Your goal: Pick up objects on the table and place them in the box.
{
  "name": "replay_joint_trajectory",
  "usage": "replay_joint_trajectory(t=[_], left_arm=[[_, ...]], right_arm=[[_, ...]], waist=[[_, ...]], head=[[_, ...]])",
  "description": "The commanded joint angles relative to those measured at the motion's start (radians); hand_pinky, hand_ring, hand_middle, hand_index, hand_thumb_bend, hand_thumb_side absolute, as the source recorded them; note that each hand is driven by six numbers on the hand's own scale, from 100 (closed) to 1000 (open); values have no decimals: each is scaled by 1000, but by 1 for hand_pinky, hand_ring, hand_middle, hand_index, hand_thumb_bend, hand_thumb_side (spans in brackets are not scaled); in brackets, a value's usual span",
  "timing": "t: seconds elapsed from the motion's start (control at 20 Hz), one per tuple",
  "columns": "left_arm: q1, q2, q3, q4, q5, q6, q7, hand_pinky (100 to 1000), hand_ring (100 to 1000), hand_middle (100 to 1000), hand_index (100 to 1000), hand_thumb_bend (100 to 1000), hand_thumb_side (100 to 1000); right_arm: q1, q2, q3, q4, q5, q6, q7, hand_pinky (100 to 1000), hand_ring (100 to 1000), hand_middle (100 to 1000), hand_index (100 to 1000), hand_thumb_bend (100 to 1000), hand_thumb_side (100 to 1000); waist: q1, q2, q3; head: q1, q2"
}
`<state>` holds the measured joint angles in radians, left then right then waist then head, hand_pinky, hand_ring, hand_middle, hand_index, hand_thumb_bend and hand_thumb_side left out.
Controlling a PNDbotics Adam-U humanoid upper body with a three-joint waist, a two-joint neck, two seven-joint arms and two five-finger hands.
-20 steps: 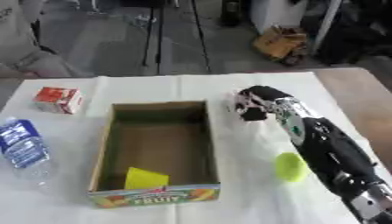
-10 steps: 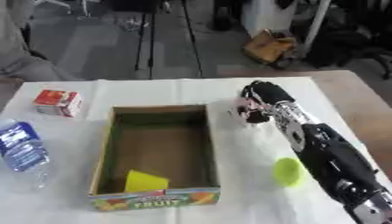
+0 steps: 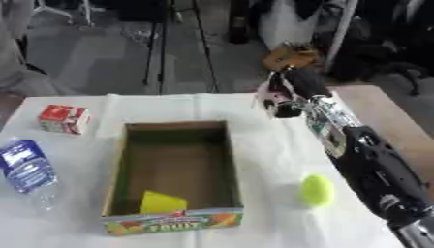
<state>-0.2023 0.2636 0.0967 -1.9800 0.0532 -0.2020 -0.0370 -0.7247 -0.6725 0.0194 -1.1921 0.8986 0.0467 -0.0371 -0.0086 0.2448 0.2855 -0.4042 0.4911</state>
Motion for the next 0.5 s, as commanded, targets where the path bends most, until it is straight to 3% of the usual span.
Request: replay_joint_trajectory(t=[0.05,0.4,0.5], left_arm=[[-4,22,13,-20,3,5,3,486,856,834,825,396,854],[-4,23,15,-20,3,11,5,487,856,834,826,400,852],[-5,22,14,-20,5,11,5,488,855,834,825,403,849]], right_arm=[[-8,-53,-7,-104,-51,6,-3,270,341,335,437,320,100],[9,-72,77,-427,-262,18,99,269,339,334,439,294,100],[6,-60,122,-512,-319,13,145,269,338,330,446,242,100]], waist=[[-3,-29,-6],[-11,-44,-18],[-12,-49,-18]], head=[[6,9],[14,17],[13,20]])
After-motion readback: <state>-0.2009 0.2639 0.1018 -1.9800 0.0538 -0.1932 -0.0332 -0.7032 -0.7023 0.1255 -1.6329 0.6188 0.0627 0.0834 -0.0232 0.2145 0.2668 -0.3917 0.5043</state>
